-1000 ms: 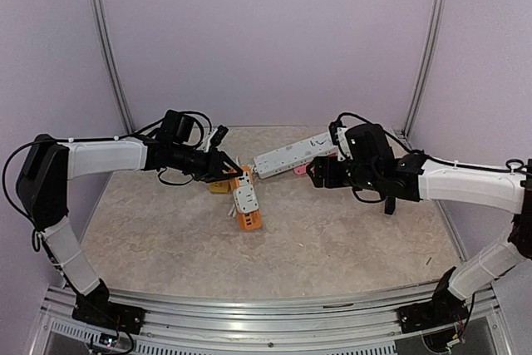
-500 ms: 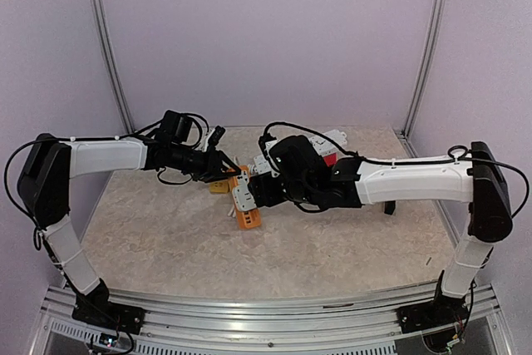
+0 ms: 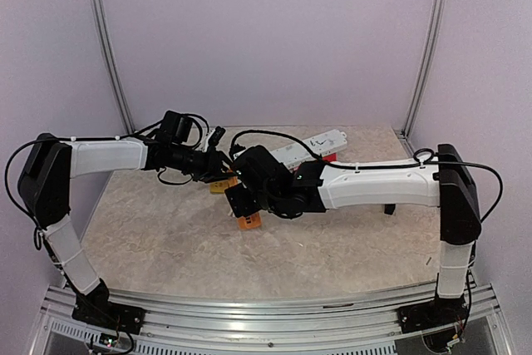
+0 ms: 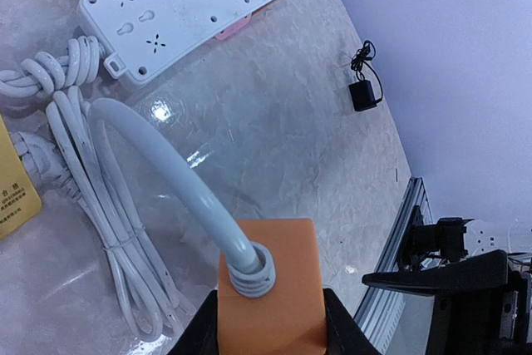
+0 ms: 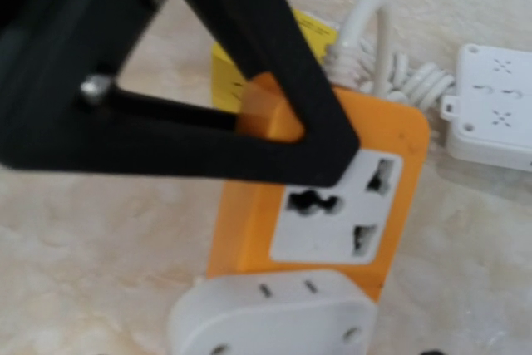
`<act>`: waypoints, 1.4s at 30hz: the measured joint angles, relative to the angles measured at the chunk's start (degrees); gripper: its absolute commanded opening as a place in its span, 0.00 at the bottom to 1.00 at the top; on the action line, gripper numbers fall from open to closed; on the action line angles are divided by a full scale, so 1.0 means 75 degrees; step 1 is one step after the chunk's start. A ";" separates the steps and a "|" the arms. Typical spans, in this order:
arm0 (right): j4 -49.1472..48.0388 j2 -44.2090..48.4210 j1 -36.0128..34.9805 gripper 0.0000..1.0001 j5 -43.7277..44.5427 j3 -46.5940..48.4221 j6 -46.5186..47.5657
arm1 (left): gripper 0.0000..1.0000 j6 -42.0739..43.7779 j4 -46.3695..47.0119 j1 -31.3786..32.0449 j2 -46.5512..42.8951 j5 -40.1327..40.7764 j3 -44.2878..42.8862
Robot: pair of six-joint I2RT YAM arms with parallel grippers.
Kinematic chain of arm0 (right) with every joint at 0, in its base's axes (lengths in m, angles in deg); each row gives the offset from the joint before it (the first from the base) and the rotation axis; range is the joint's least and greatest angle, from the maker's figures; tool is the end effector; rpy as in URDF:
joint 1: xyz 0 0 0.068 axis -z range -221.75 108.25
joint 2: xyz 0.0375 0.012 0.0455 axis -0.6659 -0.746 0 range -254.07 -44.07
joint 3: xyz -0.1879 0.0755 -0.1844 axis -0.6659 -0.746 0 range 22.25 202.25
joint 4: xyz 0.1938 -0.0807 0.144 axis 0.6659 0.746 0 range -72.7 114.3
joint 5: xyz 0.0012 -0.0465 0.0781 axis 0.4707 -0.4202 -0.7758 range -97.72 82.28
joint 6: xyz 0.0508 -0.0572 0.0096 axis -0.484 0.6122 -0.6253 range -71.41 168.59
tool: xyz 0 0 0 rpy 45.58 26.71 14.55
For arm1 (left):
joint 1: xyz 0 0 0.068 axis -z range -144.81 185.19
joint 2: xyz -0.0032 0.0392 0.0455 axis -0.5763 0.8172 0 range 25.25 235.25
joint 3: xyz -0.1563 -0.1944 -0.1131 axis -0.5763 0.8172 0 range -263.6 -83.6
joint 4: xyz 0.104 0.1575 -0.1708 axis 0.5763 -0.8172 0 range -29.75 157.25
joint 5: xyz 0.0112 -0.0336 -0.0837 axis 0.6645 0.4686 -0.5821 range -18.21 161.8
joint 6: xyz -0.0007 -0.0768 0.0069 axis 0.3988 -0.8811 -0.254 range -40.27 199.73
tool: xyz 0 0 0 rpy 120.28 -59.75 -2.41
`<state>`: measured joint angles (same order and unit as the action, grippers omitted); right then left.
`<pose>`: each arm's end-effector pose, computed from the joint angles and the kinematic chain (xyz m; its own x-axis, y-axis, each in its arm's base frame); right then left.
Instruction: Pull the plug off the socket
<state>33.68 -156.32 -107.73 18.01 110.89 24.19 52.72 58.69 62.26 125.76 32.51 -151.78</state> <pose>0.2149 0.4123 0.2331 -0.5222 -0.2574 -0.8131 -0.5178 0.8532 0.0624 0.3332 -0.2170 0.2160 -0.8728 0.0513 -0.4853 0.4289 0.5552 -0.7126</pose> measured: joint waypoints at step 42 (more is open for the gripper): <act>0.1856 -0.0434 -0.0239 0.79 0.1559 0.1183 -0.0052 | 0.16 0.0000 0.0029 -0.0015 0.0000 0.0009 0.0000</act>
<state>47.61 -159.57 -109.52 29.71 119.76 23.80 52.72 58.91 62.15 125.76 32.57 -151.78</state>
